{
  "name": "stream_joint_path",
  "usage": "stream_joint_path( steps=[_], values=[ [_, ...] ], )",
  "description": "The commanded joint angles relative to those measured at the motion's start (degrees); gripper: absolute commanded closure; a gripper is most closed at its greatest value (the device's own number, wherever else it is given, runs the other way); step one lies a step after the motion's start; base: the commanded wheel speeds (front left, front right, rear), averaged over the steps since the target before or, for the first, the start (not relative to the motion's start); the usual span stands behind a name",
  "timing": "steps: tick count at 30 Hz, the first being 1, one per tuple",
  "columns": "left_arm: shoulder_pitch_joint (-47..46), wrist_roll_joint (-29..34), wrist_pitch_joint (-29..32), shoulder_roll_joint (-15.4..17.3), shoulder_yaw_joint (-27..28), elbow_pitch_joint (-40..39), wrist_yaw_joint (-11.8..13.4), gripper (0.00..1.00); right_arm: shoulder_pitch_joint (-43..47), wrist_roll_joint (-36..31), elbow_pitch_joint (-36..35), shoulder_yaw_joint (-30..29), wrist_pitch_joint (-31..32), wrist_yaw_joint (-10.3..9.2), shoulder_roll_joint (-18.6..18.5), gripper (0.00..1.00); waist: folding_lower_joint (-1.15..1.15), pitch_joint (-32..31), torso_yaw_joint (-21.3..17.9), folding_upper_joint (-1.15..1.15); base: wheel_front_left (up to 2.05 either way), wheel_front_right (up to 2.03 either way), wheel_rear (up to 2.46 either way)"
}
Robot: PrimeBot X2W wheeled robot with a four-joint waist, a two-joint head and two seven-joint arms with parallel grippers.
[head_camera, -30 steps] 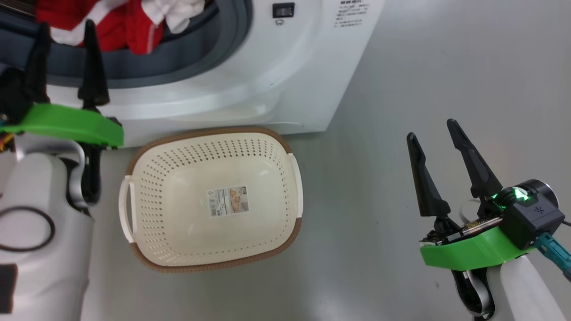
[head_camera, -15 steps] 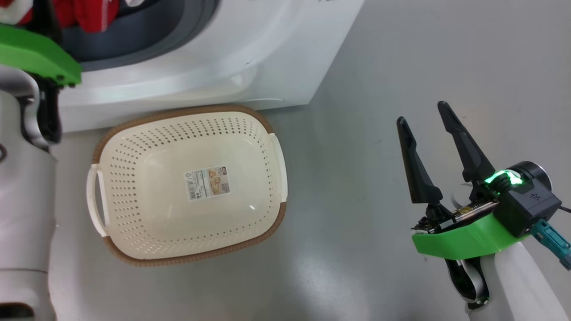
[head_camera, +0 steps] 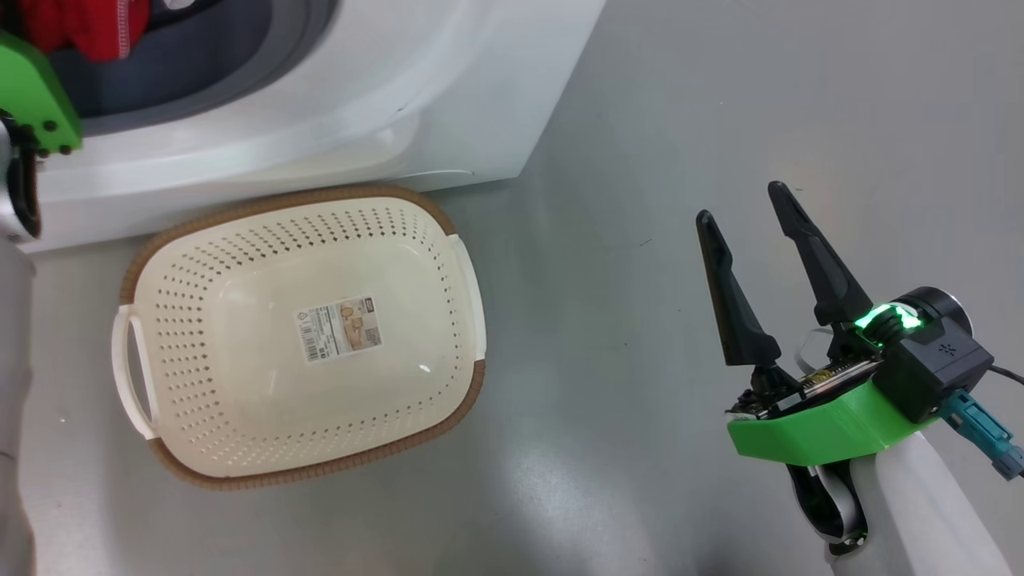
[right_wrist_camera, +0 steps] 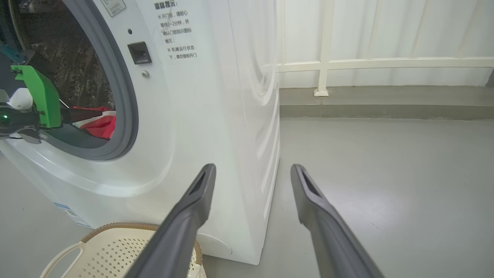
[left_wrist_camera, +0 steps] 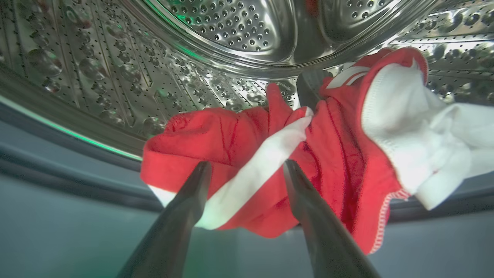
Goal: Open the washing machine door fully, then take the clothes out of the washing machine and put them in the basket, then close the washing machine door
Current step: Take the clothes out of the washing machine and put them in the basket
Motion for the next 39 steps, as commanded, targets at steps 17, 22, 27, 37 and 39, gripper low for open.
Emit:
stream_joint_path(
  steps=[17, 22, 27, 37, 39],
  values=[
    [-1.04, 0.64, 3.48, 7.53, -1.27, 6.86, -0.21, 1.0, -0.96, 2.52, -0.62, 4.83, -0.37, 0.26, 0.07, 0.0, 0.0, -0.54, -3.84, 0.0, 0.0, 0.0, 0.0],
    [-1.24, 0.74, 2.28, 7.09, -2.12, 7.06, -0.84, 1.0, -0.72, 2.63, -0.34, 4.83, -0.37, 0.26, 0.07, 0.0, 0.0, -0.76, -3.56, 0.0, 0.0, 0.0, 0.0],
    [-1.25, 0.21, -0.04, 6.78, -2.13, 6.9, -1.29, 1.0, -0.73, 2.73, -0.09, 5.03, -0.37, 0.26, 0.07, 0.0, 0.0, -0.95, -3.19, 0.0, 0.0, 0.0, 0.0],
    [-0.72, -0.71, -8.7, 5.72, -2.36, 5.27, -1.99, 1.0, -0.74, 2.54, 0.34, 4.71, -0.37, 0.26, 0.07, 0.0, 0.0, -1.66, -1.95, 0.0, 0.0, 0.0, 0.0],
    [-0.52, -1.33, -9.86, 5.45, -2.06, 4.98, -2.43, 1.0, -0.64, 2.45, 0.35, 4.56, -0.37, 0.26, 0.07, 0.0, 0.0, -1.92, -1.62, 0.0, 0.0, 0.0, 0.0]
  ],
)
